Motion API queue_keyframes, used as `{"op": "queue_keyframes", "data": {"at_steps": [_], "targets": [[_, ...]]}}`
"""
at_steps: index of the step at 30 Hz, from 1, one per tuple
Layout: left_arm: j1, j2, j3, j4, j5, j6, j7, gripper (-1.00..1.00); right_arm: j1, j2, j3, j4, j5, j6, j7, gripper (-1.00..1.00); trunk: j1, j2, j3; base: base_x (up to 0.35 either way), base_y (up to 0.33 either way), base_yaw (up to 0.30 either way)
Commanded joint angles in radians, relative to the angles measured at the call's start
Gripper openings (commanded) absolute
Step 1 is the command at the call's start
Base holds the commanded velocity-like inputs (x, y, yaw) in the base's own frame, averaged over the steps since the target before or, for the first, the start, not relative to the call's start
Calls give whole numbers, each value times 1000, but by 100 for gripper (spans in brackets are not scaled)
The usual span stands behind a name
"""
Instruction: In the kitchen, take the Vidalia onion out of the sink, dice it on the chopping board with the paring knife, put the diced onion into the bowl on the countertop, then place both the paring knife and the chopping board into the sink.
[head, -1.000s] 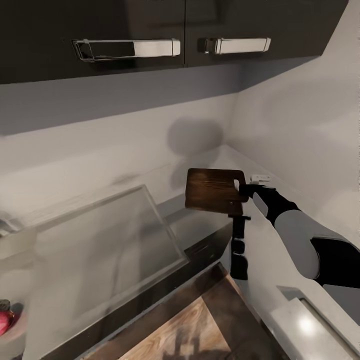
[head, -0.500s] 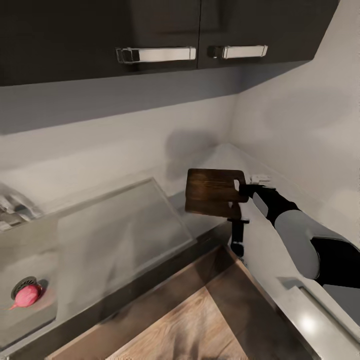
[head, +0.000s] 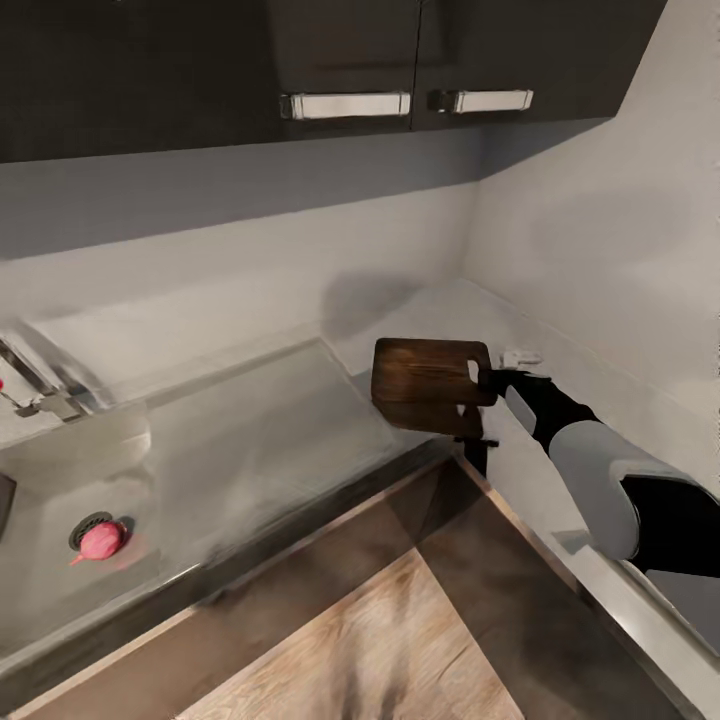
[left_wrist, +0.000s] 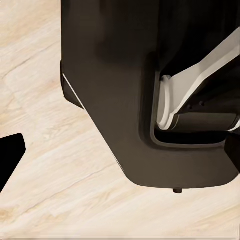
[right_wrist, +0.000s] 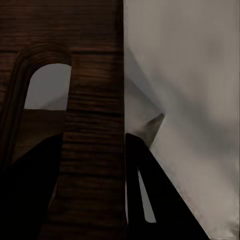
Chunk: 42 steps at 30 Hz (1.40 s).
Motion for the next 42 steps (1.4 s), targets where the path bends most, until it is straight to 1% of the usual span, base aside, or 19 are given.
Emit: {"op": "queue_keyframes", "data": {"at_steps": [1, 6, 18, 42], "targets": [[0, 1, -1, -1, 1, -1, 0, 100, -1, 1, -8, -2, 0, 5, -1, -100, 0, -2, -1, -233, 86, 0], [0, 1, -1, -1, 1, -1, 0, 100, -1, 0, -8, -2, 0, 6, -1, -100, 0, -2, 2, -233, 87, 0], [0, 0, -1, -1, 1, -1, 0, 100, -1, 1, -8, -2, 0, 6, -1, -100, 0, -2, 20, -233, 93, 21], [-1, 1, -1, 6, 1, -2, 0, 100, -1, 4, -6, -1, 0, 6, -1, -100, 0, -2, 42, -233, 182, 250]]}}
